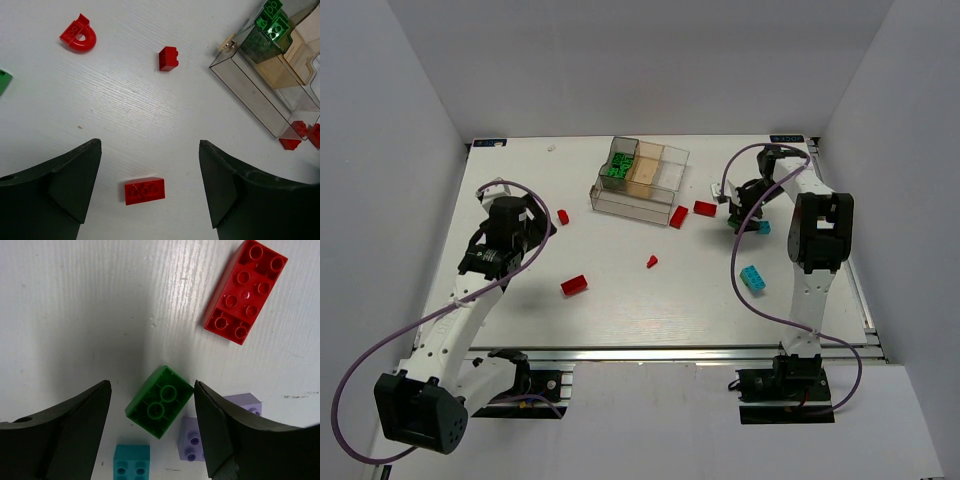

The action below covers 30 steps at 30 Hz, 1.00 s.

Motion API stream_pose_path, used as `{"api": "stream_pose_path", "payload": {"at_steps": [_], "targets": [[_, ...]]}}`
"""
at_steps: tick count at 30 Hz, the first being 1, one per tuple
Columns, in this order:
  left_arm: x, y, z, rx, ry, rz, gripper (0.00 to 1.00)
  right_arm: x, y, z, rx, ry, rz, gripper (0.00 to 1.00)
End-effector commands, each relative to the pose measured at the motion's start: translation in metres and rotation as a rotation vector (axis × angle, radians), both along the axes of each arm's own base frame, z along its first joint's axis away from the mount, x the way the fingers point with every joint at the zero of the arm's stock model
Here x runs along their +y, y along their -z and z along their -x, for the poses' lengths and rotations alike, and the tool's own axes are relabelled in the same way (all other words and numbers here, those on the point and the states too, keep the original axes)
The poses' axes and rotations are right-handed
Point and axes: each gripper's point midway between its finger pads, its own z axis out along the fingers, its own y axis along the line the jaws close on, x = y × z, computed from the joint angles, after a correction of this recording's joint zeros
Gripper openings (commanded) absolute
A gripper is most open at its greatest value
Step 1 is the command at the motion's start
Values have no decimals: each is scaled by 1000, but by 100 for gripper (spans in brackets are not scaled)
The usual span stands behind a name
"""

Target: Sort the legos into containers by color

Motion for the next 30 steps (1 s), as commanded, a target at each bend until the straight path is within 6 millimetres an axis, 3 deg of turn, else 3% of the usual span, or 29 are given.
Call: {"api": "stream_pose_path", "payload": {"at_steps": [1, 22, 23, 24, 30], "targets": [[4, -1, 1, 3, -20, -12, 88, -2, 4, -7, -28, 26, 8, 72], [5, 6, 0, 18, -25, -15, 89, -4, -5, 0, -48, 185, -38, 74], [4, 5, 0, 17, -24, -13, 89, -12, -4, 0, -44, 211, -43, 74], [4, 6, 1, 17, -22, -13, 89, -3, -4, 3, -42, 192, -44, 74], [5, 6, 3, 19, -27, -15, 89, -4, -1, -1, -38, 217, -48, 73]]}}
